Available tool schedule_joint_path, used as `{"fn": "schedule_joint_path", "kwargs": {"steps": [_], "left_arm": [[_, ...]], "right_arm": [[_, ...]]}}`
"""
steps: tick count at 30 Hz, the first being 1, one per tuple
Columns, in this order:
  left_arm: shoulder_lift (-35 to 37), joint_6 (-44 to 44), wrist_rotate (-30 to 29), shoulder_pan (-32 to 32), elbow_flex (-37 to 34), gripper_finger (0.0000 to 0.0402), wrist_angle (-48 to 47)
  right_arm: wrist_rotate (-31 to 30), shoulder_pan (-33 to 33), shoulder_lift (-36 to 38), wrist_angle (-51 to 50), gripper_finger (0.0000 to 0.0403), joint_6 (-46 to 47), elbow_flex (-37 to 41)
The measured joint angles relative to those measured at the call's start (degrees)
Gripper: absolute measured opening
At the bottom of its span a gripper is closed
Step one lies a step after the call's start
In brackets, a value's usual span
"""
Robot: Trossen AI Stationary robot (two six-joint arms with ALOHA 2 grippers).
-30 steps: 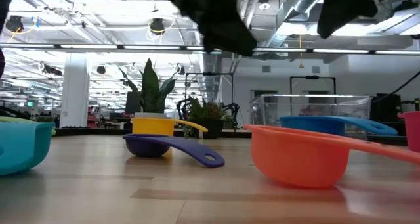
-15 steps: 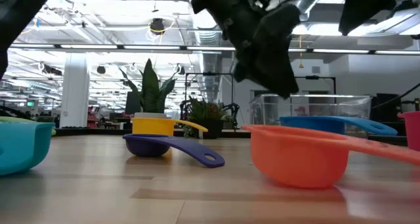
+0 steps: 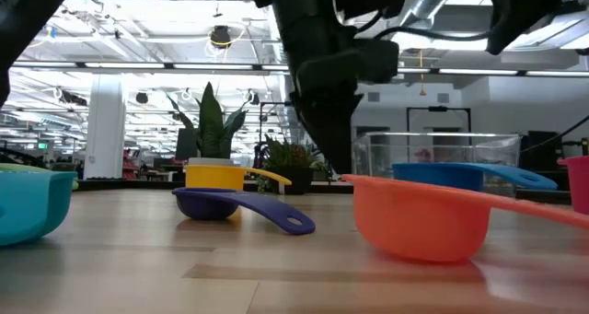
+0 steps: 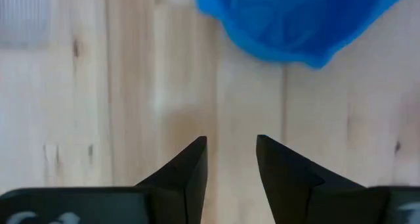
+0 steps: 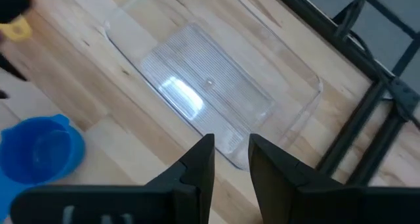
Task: Nest measuring cups in basket
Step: Stack the blue measuring cup on top of the red measuring cup
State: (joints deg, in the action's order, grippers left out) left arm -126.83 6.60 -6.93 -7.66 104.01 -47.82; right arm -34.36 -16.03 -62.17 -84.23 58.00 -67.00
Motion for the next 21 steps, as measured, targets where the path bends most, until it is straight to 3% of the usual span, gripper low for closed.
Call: {"fn": "schedule_joint_path", "kwargs": {"steps": [8, 21], "left_arm": [[0.2, 1.1, -1.5, -2.2, -1.0, 0.0122, 7.9], [-1.1, -2.8, 1.1, -2.6, -1.0, 0.0122, 9.0]], "right_arm": [[0.5, 0.0, 0.0, -0.9, 0.0118, 0.0, 0.0], [1.5, -1.6, 0.0, -0.8, 0.0118, 0.0, 0.0]]}}
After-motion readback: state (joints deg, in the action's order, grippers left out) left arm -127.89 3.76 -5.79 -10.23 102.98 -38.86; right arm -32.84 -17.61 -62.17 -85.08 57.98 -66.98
